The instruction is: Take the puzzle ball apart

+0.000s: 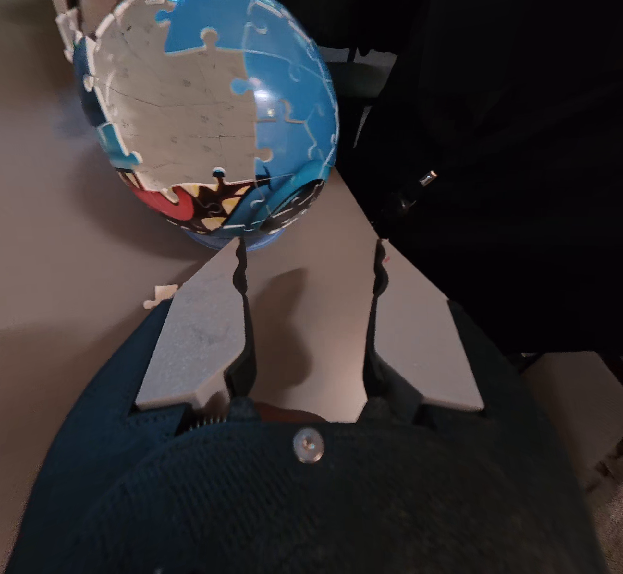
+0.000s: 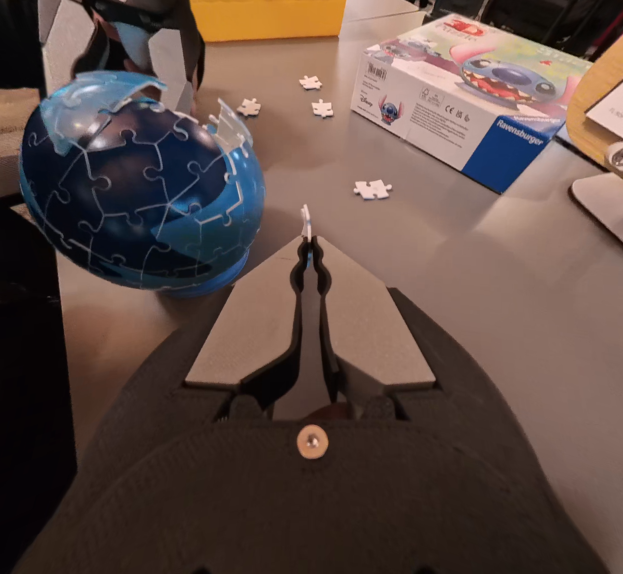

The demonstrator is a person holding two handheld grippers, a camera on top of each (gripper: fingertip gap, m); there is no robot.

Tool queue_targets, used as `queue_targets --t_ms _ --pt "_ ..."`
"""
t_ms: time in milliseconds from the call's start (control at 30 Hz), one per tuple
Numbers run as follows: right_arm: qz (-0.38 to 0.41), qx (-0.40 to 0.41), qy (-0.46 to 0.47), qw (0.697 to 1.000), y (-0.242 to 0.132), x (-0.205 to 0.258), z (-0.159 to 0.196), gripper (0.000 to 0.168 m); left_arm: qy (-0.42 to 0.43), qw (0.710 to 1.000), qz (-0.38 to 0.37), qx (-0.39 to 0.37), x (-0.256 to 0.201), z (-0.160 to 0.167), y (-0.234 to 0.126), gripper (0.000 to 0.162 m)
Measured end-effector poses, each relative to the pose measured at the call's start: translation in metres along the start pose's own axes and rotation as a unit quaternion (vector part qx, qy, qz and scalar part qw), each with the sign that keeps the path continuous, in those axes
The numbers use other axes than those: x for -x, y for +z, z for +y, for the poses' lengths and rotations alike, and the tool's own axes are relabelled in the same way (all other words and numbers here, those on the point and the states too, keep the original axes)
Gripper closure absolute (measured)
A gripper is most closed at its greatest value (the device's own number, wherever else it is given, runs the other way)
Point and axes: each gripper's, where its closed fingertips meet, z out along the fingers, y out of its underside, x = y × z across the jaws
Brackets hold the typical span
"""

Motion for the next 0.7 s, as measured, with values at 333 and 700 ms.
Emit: queue_targets --t_ms 333,700 --pt "-0.043 -0.039 -0.083 0.995 0.014 -0.007 -0.034 0.168 -0.014 0.999 -0.05 -0.012 0.052 -0.007 -0.011 0.06" --pt "-0.07 -0.028 -0.155 0.985 0.021 0.004 -0.05 0.168 0.028 0.998 0.054 0.006 0.036 -0.008 0.015 0.076"
